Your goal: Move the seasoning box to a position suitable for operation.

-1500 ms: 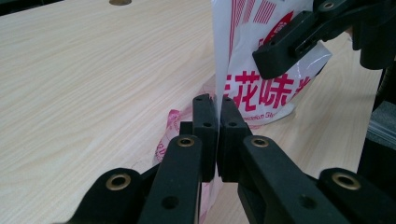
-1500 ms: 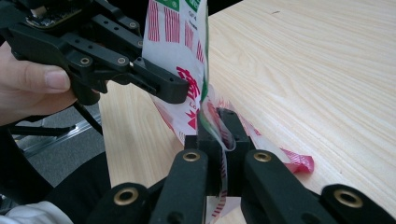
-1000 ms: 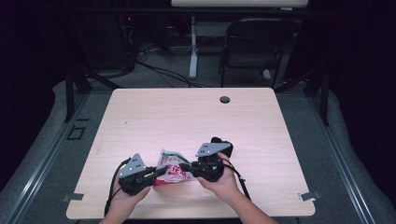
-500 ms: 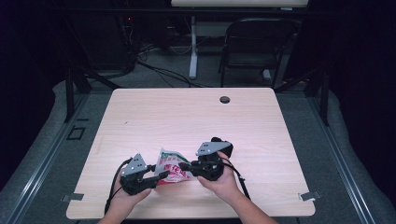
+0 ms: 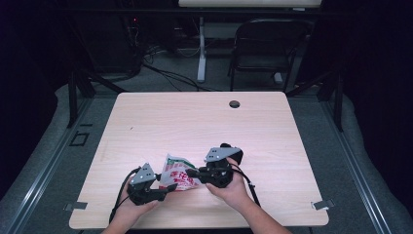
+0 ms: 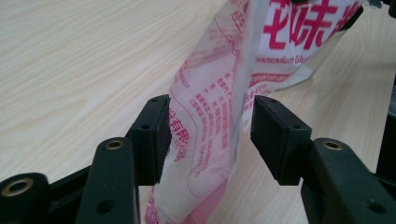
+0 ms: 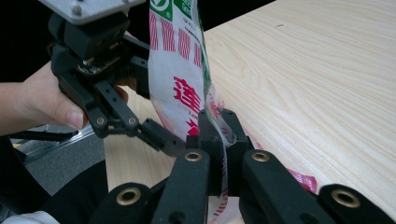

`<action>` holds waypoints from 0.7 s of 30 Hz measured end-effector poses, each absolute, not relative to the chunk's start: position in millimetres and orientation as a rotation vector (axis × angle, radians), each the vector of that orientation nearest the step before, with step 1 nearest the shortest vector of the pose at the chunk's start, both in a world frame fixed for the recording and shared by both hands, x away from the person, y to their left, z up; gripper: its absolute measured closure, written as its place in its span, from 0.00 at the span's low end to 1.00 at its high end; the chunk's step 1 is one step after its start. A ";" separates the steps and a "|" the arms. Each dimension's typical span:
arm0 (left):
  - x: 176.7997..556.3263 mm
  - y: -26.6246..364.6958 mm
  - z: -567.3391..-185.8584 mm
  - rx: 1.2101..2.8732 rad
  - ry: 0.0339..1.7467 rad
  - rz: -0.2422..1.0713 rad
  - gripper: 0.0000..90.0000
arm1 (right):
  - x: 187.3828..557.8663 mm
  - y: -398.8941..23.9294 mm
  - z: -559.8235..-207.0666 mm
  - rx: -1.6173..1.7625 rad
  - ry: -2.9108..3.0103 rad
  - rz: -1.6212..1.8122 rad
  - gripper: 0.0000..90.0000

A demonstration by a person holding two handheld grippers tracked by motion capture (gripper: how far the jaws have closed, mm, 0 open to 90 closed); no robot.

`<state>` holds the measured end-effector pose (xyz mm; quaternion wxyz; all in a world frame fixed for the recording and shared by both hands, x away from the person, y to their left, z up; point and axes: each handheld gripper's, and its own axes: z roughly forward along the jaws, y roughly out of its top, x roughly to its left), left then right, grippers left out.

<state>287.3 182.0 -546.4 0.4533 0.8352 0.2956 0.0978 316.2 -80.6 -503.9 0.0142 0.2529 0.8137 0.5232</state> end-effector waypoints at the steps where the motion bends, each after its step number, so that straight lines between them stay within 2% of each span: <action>1: 287.6 181.2 -548.1 2.071 0.724 0.234 0.51 | 316.5 -80.7 -503.8 0.784 2.536 1.627 1.00; 10: 289.7 172.4 -562.7 2.101 0.723 0.210 0.44 | 316.8 -81.8 -505.1 0.762 2.547 1.635 1.00; 21: 295.6 176.1 -570.9 2.095 0.765 0.192 0.41 | 313.3 -85.4 -508.3 0.740 2.552 1.643 1.00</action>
